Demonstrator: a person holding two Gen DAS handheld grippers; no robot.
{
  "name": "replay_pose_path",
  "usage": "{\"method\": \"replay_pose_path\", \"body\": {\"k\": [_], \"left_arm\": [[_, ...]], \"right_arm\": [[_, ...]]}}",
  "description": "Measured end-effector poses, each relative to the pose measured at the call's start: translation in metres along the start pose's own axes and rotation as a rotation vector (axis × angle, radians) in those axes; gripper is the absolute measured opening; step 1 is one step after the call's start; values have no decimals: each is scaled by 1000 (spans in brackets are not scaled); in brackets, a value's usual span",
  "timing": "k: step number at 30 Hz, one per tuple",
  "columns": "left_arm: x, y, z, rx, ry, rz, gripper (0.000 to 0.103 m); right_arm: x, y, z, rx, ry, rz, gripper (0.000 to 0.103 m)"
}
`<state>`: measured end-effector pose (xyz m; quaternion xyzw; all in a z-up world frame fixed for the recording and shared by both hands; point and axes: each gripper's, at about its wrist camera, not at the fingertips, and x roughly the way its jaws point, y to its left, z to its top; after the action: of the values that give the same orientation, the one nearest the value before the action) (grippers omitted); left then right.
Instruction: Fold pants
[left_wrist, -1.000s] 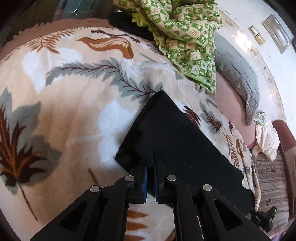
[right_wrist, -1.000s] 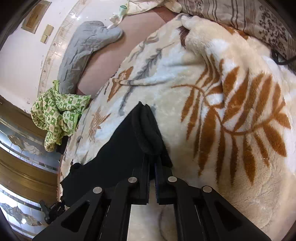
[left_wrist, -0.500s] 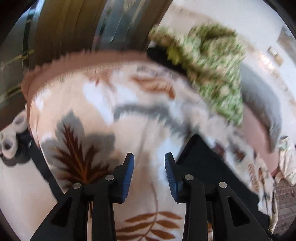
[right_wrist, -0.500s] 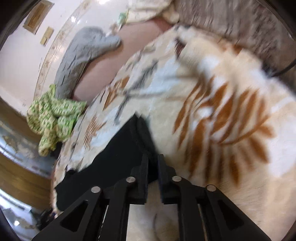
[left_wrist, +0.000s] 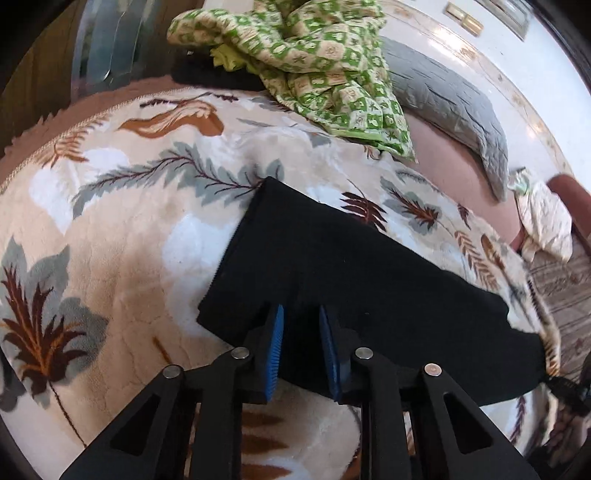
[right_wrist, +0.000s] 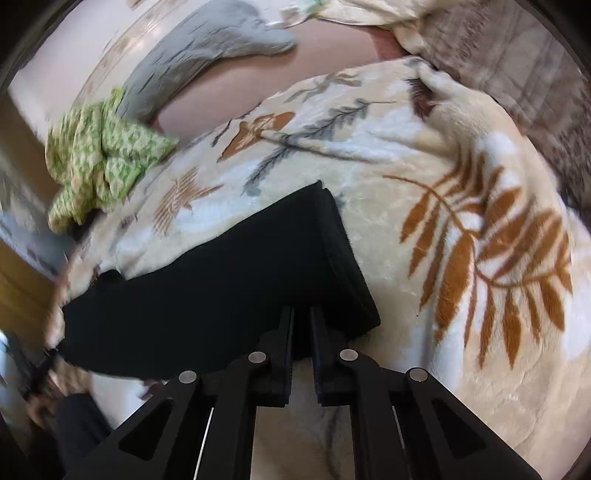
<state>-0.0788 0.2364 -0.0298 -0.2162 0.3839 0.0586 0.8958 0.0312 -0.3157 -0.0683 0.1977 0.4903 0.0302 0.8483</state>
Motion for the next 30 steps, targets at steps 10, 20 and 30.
{"method": "replay_pose_path", "body": {"k": [10, 20, 30], "left_arm": [[21, -49, 72, 69, -21, 6, 35], [84, -18, 81, -80, 111, 73, 9], [83, -31, 74, -12, 101, 144, 8]], "right_arm": [[6, 155, 23, -412, -106, 98, 36], [129, 271, -13, -634, 125, 329, 20], [109, 252, -19, -546, 97, 238, 34]]}}
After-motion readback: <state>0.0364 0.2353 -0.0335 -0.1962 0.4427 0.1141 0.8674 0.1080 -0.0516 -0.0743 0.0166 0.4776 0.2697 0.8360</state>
